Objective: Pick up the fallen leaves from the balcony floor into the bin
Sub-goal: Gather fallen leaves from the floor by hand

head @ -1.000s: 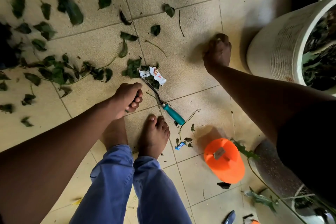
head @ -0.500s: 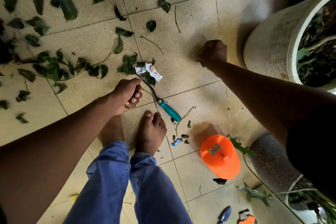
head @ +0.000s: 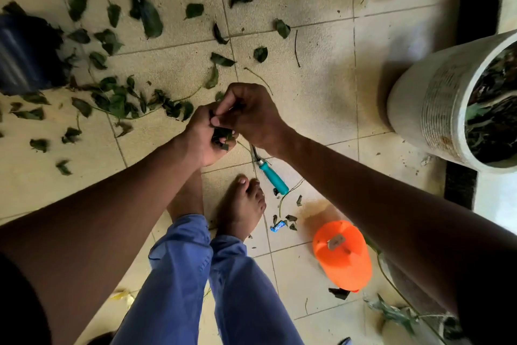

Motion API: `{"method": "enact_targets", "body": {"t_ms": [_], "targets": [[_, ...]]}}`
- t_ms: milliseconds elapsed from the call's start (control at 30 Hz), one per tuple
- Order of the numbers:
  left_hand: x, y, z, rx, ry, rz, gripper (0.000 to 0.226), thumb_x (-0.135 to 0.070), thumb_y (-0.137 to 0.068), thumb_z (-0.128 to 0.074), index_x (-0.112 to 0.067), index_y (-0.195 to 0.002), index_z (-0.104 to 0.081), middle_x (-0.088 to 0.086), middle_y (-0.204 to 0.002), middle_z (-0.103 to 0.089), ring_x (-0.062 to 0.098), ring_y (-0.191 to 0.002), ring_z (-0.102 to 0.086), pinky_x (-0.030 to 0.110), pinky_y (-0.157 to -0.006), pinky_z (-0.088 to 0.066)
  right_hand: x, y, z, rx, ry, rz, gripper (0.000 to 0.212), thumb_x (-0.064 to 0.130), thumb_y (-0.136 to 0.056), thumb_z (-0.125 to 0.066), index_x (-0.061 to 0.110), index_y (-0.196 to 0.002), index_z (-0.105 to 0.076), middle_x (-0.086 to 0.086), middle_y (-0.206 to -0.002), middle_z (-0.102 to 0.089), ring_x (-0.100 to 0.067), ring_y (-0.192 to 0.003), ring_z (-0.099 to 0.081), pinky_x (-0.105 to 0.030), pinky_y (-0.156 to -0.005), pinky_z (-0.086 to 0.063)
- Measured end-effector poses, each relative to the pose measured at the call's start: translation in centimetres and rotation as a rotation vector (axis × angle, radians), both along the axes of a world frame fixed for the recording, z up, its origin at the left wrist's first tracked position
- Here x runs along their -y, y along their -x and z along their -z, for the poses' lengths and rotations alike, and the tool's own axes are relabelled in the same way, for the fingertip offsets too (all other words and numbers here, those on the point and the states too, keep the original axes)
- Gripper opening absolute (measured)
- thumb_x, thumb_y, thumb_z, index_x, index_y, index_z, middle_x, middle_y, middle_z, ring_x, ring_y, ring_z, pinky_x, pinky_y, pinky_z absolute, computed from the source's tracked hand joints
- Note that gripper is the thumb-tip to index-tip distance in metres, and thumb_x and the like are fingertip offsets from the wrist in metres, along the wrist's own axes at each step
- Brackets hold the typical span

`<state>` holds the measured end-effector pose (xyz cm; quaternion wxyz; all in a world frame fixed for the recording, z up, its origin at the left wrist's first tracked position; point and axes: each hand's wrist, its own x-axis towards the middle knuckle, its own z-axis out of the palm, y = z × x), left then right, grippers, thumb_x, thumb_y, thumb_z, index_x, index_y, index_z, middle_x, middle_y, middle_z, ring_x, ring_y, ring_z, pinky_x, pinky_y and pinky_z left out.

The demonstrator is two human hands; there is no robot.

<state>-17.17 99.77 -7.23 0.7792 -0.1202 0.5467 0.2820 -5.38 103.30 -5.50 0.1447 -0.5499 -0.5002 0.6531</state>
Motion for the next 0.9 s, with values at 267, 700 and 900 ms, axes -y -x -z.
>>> {"method": "enact_targets", "body": {"t_ms": [267, 700, 900], "targets": [[1.2, 1.8, 0.7, -0.003, 0.120, -0.081, 0.052, -0.026, -0.098, -0.044, -0.022, -0.049, -0.060, -0.005, -0.066, -0.051, 0.009, -0.066, -0.055, 0.023, -0.069, -0.045, 1.8, 2.0, 0.6, 0.374, -0.478, -0.304, 0.013, 0.021, -0.070, -0.084, 0.027, -0.069, -0.072, 0.011, -0.078, -0.062, -0.015, -0.081, -0.059, -0.042, -0.074, -0.048], [0.5, 4.0, 1.9, 0.041, 0.233, -0.228, 0.047, -0.024, -0.097, -0.047, -0.025, -0.051, -0.038, -0.008, -0.048, -0.028, 0.006, -0.037, -0.027, 0.016, -0.034, -0.015, -1.5, 0.2, 1.3, 0.298, -0.726, -0.478, 0.024, 0.017, -0.092, -0.060, 0.017, -0.110, -0.074, -0.001, -0.100, -0.073, -0.016, -0.086, -0.066, -0.027, -0.074, -0.053], [0.8, 6.1, 3.0, 0.066, 0.224, -0.115, 0.047, -0.030, -0.099, -0.050, -0.025, -0.054, -0.037, -0.008, -0.049, -0.029, 0.005, -0.035, -0.025, 0.016, -0.029, -0.015, -9.0, -4.3, 7.4, 0.941, -0.509, -0.298, 0.059, 0.040, -0.094, -0.062, 0.019, -0.146, -0.045, -0.018, -0.152, -0.041, -0.038, -0.139, -0.039, -0.036, -0.105, -0.040]]}}
